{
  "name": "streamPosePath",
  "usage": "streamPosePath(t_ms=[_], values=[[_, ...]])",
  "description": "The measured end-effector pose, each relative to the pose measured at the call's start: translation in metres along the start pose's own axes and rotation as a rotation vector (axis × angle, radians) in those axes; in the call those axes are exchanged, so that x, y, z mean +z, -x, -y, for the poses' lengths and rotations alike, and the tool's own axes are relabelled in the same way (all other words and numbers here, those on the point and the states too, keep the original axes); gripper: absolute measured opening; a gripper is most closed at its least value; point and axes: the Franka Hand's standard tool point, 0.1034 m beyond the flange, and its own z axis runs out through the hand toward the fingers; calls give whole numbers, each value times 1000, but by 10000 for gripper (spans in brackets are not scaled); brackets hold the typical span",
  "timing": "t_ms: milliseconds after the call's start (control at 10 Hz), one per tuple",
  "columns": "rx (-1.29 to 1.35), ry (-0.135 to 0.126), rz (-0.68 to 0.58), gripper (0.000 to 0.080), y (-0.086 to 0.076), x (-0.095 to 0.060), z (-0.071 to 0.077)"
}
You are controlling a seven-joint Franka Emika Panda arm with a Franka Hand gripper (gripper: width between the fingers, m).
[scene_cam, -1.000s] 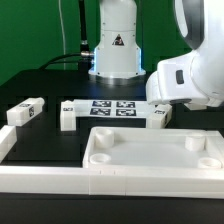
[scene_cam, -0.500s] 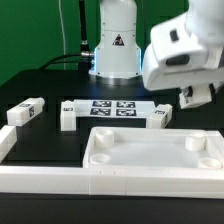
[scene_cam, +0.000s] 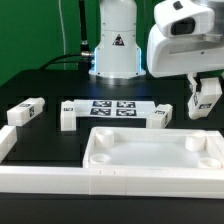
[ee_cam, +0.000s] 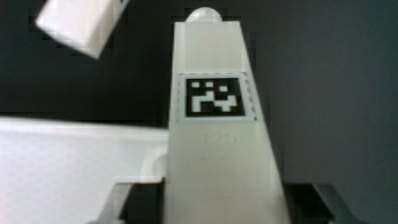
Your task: Assemble desk
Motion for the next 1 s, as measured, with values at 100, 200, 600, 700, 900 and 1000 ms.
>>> streamPosePath(t_ms=[100,200,600,700,900,1000], values=[[-8,2,-66,291,-5,-13,-3],[-9,3,-105,291,-7,-29,-6],[-2,7,-337,291,-28,-55,-8],[-3,10,-427,291,-32,-56,-9],[-28,22,-521,291,-37,-67,-12],[-54,31,-534,291,-42,-74,-18]])
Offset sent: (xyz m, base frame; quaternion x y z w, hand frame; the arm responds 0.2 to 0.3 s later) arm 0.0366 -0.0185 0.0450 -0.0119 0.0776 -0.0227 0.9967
